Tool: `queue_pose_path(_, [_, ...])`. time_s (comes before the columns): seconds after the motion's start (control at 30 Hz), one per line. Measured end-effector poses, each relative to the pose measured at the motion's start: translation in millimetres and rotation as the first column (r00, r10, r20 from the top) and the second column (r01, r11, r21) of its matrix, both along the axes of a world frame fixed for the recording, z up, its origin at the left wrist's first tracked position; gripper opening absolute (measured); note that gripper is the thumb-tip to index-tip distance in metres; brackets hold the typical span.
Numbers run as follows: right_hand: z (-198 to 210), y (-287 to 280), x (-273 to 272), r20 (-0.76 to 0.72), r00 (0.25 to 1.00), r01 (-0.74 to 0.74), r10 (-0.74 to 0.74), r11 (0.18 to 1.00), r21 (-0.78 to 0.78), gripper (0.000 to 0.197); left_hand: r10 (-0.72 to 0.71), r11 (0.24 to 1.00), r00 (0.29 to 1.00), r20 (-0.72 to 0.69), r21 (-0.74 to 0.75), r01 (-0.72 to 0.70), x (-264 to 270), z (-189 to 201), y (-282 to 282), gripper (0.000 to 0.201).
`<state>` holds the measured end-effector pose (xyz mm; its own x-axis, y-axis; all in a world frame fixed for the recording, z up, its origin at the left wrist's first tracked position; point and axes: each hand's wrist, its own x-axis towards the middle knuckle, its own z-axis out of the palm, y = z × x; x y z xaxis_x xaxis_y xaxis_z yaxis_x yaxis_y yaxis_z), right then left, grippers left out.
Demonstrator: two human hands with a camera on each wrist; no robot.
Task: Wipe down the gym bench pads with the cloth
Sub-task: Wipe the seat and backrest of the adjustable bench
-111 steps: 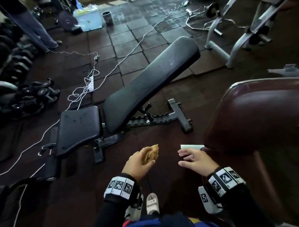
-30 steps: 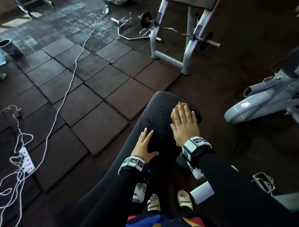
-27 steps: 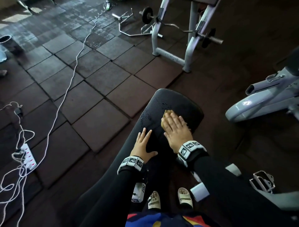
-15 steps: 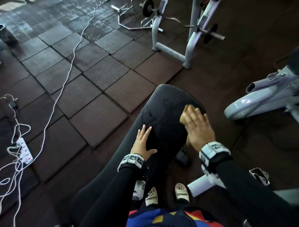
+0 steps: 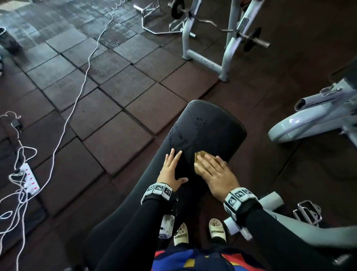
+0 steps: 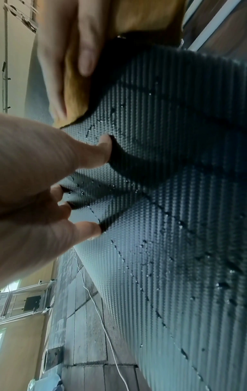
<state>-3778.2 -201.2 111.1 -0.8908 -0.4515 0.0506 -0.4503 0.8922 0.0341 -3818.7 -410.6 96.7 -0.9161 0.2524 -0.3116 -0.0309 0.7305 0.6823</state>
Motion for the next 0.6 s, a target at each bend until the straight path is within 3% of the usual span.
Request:
queue_pose_path(0.07, [0.9, 17.2, 5.9, -0.022, 0.999, 0.032, -0.033, 0.999, -0.034, 0.060, -0.001, 1.000, 1.000, 0.014, -0.004, 0.001, 0.1, 1.5, 0.4, 0.105])
queue_pose_path(0.13, [8.4, 33.6, -5.3, -0.050, 0.986, 0.156, -0.162, 0.982, -0.110, 0.058, -0.004, 1.000, 0.999, 0.032, -0.014, 0.004, 0.5, 3.4, 1.2, 0.105])
queue_pose_path(0.23, [28.4, 50.7, -44.5, -0.104, 0.930, 0.331, -0.352, 0.927, -0.176, 0.058, -0.003, 1.000, 0.999, 0.048, -0.015, 0.004, 1.3, 6.3, 2.8, 0.105])
queue_pose_path(0.33, [48.8, 47.7, -85.9, -0.075, 0.909, 0.392, -0.410, 0.902, -0.182, 0.055, -0.004, 1.000, 0.998, 0.061, -0.016, 0.005, 1.3, 7.8, 2.7, 0.105])
queue_pose_path(0.43, [50.6, 29.0, -97.8, -0.075, 0.927, 0.352, -0.369, 0.920, -0.169, 0.050, -0.015, 1.000, 0.998, 0.060, -0.014, 0.016, 0.3, 7.5, 0.9, 0.105])
queue_pose_path(0.6, [18.0, -4.7, -46.5, -0.141, 0.981, 0.113, -0.130, 0.986, -0.120, 0.056, -0.052, 0.999, 0.997, 0.048, -0.002, 0.052, 0.3, 4.8, -2.4, 0.106])
